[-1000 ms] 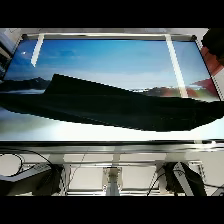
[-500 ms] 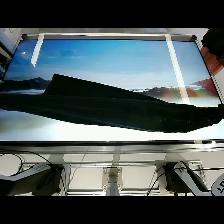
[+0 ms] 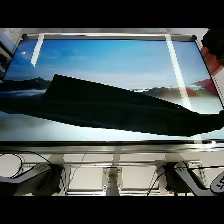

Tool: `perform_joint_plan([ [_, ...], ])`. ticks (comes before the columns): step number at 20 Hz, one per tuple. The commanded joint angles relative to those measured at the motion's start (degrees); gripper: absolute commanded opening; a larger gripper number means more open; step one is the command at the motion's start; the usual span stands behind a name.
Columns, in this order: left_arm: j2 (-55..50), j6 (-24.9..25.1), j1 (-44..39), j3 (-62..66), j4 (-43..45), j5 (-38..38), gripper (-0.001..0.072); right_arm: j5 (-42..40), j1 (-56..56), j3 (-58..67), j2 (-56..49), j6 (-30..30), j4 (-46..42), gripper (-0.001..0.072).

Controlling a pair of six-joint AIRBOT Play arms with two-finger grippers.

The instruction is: Fold the clothes and pants, and hang the long-sleeved shirts on hangers.

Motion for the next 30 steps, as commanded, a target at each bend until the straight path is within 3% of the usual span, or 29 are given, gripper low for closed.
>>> perform_joint_plan([
  [1, -0.44, 3.19, -3.04, -3.13, 10.08, -0.74, 0.002, -3.39, -5.03, -8.26, 0.79, -6.58, 4.22, 0.0013],
  [4, -0.68, 5.16, -2.51, -5.73, 10.88, -0.5, 0.002, -4.24, -5.64, -11.47, 0.94, -11.69, 3.96, 0.0013],
  [8, -1.29, 6.14, -0.96, -6.69, 12.63, -0.44, 0.002, -5.18, -7.48, -11.47, 0.11, -13.11, 1.77, 0.0013],
  [11, -1.38, 6.03, -1.31, -6.54, 4.37, 2.78, 0.0019, -7.39, -9.64, -10.27, -0.31, -14.03, 7.93, 0.0012],
  [13, -1.38, 1.97, -4.13, -6.12, 0.22, 8.68, 0.0018, -6.71, -9.66, -6.62, -2.01, -11.76, 12.04, 0.0011],
  [16, -1.44, -1.6, -13.49, -4.87, 2.01, 20.85, 0.0018, -1.29, -9.66, 1.66, -8.59, -5.35, 17.62, 0.0011],
  [20, -6.49, -8.13, -27.85, -0.33, 1.99, 37.48, 0.0017, -0.09, -7.52, 8.9, -16.02, 1.33, 18.6, 0.0011],
  [25, -23.91, -18.58, -38.25, 16.35, 2.03, 40.02, 0.0018, -6.86, -1.84, 9.38, -22.18, 6.73, 18.45, 0.0011],
  [30, -36.5, -27.74, -40.54, 28.26, 3.61, 39.23, 0.0018, -15.72, 3.19, 9.79, -27.52, 10.32, 18.21, 0.0013],
])
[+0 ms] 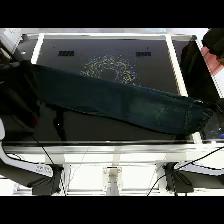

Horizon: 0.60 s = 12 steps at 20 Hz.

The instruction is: Fold the clothes and pants, and hang the long-sleeved shirts on hangers.

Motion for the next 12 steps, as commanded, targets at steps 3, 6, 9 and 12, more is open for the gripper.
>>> perform_joint_plan([
  [3, -8.87, -14.14, -1.86, 6.95, 10.32, -0.87, 0.0018, -8.76, 4.59, 2.38, -6.1, 5.46, 0.33, 0.0012],
  [6, -9.38, -19.28, -1.16, 6.95, 17.73, -2.8, 0.0018, -9.4, 6.21, 5.22, -9.2, 6.97, -0.17, 0.0013],
  [9, -9.97, -19.61, -0.87, 6.97, 20.41, -4.04, 0.0019, -9.33, 7.52, 7.32, -12.24, 11.02, -1.99, 0.0013],
  [12, -10.78, -19.58, -1.22, 6.97, 21.7, -3.76, 0.0019, -9.38, 9.09, 8.24, -14.8, 13.16, -4.04, 0.0015],
])
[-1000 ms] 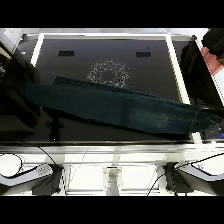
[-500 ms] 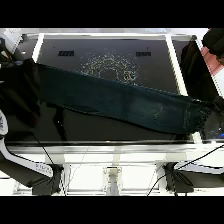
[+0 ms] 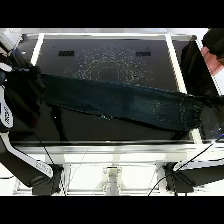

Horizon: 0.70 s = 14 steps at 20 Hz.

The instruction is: Fold the clothes and pants, and hang the long-sleeved shirts on hangers.

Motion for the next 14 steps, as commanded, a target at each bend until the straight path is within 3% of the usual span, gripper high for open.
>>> perform_joint_plan([
  [1, -1.05, -1.4, -0.17, 0.17, 3.5, 0.07, 0.002, -0.94, 1.92, 1.31, -3.08, 3.13, -2.08, 0.0016],
  [2, -1.2, -1.38, -0.31, 0.17, 3.5, 0.52, 0.0051, -1.7, 2.43, 1.31, -3.45, 3.15, -2.08, 0.002],
  [3, -1.2, -1.38, -0.46, 0.17, 3.54, 1.11, 0.0134, -2.34, 2.97, 1.33, -3.65, 3.19, -2.1, 0.0065],
  [4, -1.2, -1.36, -0.63, 0.5, 3.54, 1.33, 0.0207, -3.45, 3.56, 1.42, -3.65, 3.78, -2.12, 0.0167],
  [5, -1.2, -1.11, -0.76, 1.03, 3.5, 1.22, 0.0283, -3.63, 3.96, 2.12, -3.65, 4.55, -2.19, 0.0215],
  [7, -1.2, -1.05, -0.76, 2.91, 3.5, 0.15, 0.0364, -2.67, 4.28, 5.27, -3.65, 6.38, -2.14, 0.0254],
  [8, -1.2, -0.94, -0.76, 4.04, 3.54, -1.33, 0.0369, -1.11, 4.48, 7.76, -3.65, 6.84, -2.14, 0.0255],
  [9, -1.2, -0.92, -0.72, 5.16, 3.78, -3.65, 0.0369, 1.05, 4.63, 10.56, -3.65, 6.82, -2.32, 0.0305],
  [11, -1.18, -0.92, 0.0, 6.95, 5.73, -11.23, 0.0369, 5.81, 4.81, 16.09, -3.65, 6.82, -2.12, 0.0503],
  [14, -1.22, 0.55, 2.29, 7.19, 6.47, -25.59, 0.0368, 16.59, 4.81, 24.48, -3.63, 6.69, -1.84, 0.0527],
])
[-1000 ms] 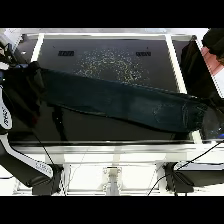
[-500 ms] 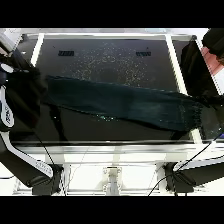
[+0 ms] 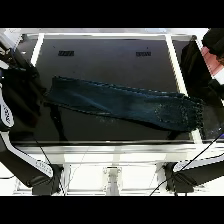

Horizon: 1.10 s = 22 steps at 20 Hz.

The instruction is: Fold the clothes and pants, and hang the long-sleeved shirts on hangers.

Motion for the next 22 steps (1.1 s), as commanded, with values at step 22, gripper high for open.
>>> perform_joint_plan([
  [22, -5.86, 8.92, 2.6, -9.2, -8.35, -15.54, 0.0598, 19.65, 16.72, 9.94, 0.42, 0.24, -0.63, 0.0526],
])
